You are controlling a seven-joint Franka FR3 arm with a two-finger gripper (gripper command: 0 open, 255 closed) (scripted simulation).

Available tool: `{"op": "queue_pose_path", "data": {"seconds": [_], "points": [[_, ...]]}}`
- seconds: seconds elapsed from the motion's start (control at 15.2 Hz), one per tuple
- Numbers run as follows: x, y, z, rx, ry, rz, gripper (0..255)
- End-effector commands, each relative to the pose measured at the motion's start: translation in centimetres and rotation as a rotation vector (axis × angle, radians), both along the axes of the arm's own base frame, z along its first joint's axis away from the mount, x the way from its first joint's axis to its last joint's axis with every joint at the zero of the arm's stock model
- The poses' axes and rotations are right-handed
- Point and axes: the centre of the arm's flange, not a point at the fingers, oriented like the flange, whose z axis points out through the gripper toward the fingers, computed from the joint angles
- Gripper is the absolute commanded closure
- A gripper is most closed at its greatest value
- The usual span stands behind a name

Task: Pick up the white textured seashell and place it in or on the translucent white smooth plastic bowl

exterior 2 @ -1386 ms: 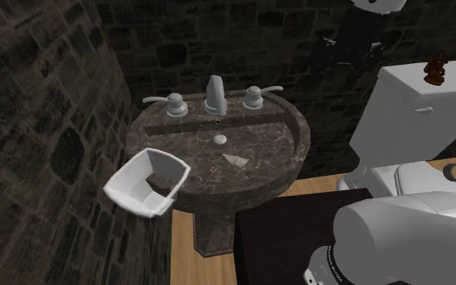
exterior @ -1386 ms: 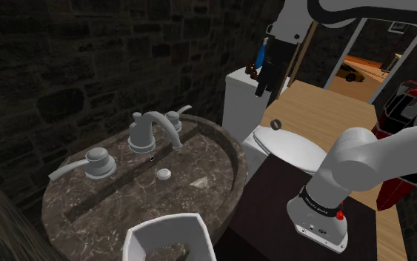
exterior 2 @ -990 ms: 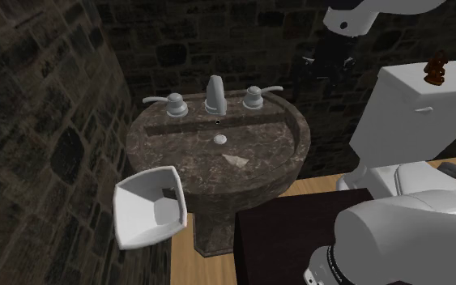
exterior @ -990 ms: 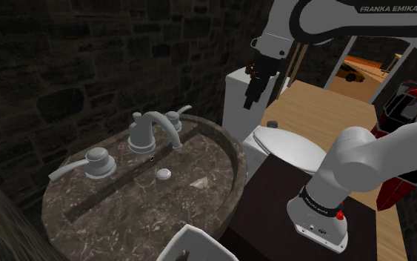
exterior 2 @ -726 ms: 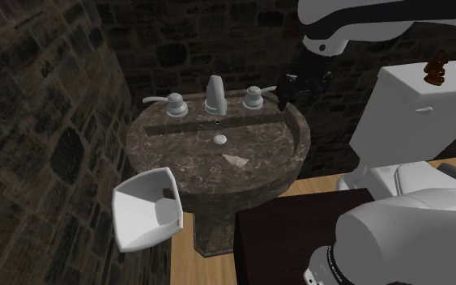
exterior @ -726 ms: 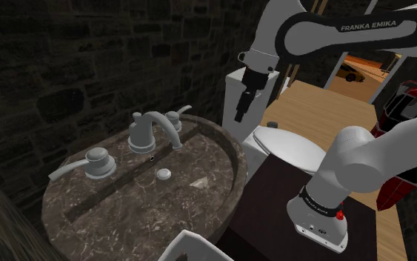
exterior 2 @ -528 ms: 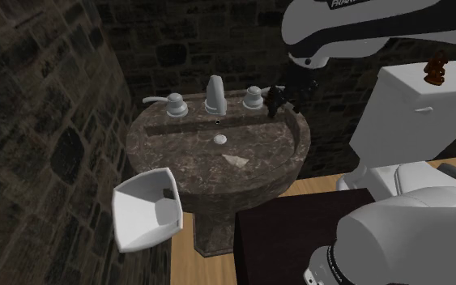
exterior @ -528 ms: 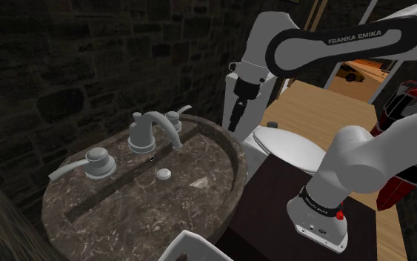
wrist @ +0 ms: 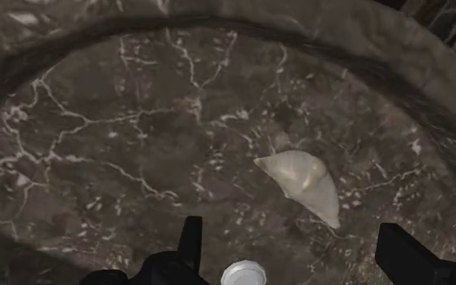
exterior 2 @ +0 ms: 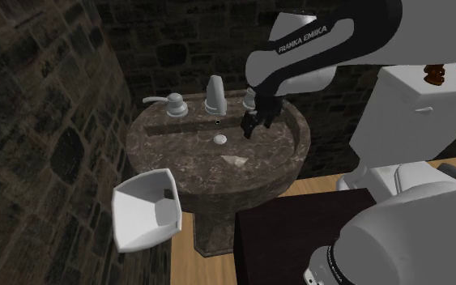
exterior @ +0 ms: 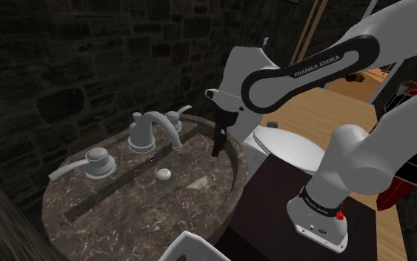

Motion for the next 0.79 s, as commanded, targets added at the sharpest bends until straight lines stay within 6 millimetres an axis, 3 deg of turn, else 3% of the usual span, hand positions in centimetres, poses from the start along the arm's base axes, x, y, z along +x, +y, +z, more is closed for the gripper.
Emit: {"op": "queue_pose_path", "data": {"seconds": [0.0, 0.46, 0.73], "points": [[0.1, 1.5, -2.0, 0.003, -0.008, 0.063, 0], [0.0, 7.3, -9.1, 0.012, -0.030, 0.276, 0], [0.1, 7.6, -11.1, 0.012, -0.030, 0.276, 0]]}}
